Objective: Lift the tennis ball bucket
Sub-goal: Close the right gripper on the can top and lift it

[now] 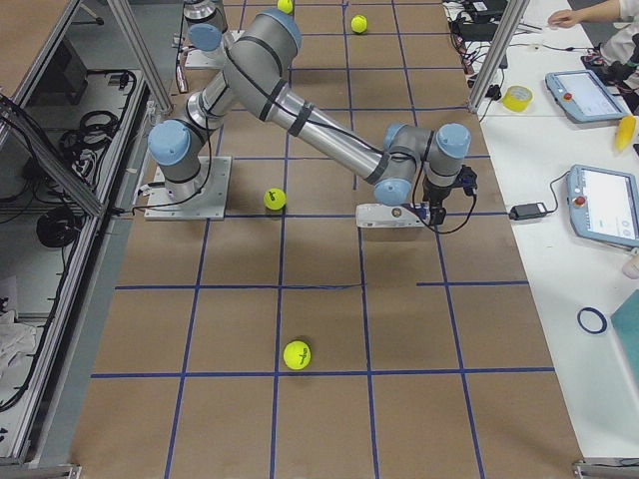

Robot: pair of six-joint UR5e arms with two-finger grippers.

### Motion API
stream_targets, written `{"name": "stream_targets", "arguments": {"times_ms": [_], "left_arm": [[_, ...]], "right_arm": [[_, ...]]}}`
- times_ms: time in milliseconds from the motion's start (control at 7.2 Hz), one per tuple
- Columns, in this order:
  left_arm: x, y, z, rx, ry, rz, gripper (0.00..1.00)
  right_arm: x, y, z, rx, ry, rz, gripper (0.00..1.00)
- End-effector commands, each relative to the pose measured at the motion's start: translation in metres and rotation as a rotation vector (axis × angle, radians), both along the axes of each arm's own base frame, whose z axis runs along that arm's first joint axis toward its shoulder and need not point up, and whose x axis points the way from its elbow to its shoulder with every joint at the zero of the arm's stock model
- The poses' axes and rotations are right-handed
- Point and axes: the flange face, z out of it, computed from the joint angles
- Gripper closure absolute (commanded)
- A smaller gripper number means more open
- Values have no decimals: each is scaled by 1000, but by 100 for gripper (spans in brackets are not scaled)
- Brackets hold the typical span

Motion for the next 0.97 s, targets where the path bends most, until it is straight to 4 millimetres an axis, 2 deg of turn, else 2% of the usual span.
{"name": "stream_targets", "arguments": {"times_ms": [0, 278, 417, 556, 694, 833], "left_arm": [[0, 0, -1, 1, 0, 0, 0], [0, 0, -1, 1, 0, 0, 0], [0, 0, -1, 1, 0, 0, 0], [0, 0, -1, 1, 2, 0, 0], [0, 0, -1, 3, 0, 0, 0], [0, 0, -1, 1, 0, 0, 0]], "right_arm": [[0, 1, -14, 26, -3, -1, 0], [7, 0, -14, 21, -11, 10, 3], [15, 0, -17, 28, -15, 16, 10], [15, 0, -16, 30, -12, 16, 18], [18, 8, -19, 60, -27, 26, 30], [27, 17, 3, 45, -30, 34, 40]]}}
